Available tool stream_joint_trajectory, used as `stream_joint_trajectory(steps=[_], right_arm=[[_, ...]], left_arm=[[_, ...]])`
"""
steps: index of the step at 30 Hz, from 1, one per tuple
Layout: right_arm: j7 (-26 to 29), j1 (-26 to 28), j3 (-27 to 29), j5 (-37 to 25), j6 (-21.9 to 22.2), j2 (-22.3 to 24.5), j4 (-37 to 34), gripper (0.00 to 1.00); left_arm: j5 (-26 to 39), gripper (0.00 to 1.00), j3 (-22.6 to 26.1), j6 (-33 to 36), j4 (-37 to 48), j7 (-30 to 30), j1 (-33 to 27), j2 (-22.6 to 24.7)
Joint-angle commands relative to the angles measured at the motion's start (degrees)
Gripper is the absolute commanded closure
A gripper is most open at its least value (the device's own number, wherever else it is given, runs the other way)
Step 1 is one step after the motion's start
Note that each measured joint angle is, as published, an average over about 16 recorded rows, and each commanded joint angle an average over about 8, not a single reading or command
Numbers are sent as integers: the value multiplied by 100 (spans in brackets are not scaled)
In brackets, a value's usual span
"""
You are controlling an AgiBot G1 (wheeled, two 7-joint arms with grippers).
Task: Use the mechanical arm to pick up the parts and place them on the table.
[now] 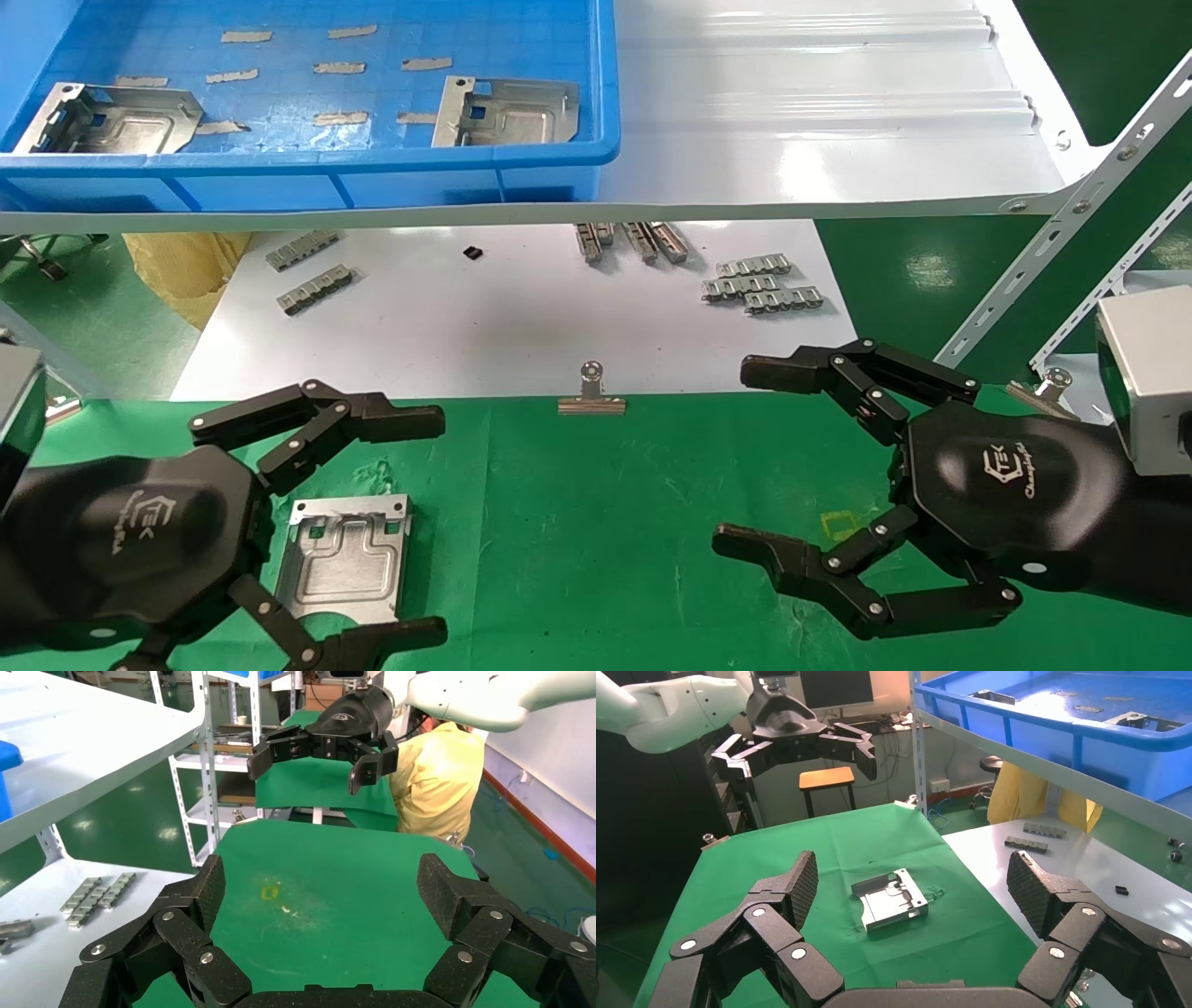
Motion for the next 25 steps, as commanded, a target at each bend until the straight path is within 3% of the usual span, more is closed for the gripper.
stream_joint_trajectory(steps=[1, 25], right_arm=[[0, 0, 0, 0, 0, 0, 0, 0], [0, 0, 0, 0, 0, 0, 0, 0]], left_arm=[[8, 0, 14, 0, 29, 13, -12, 3], [48, 0, 68, 11, 135, 58, -69, 22]])
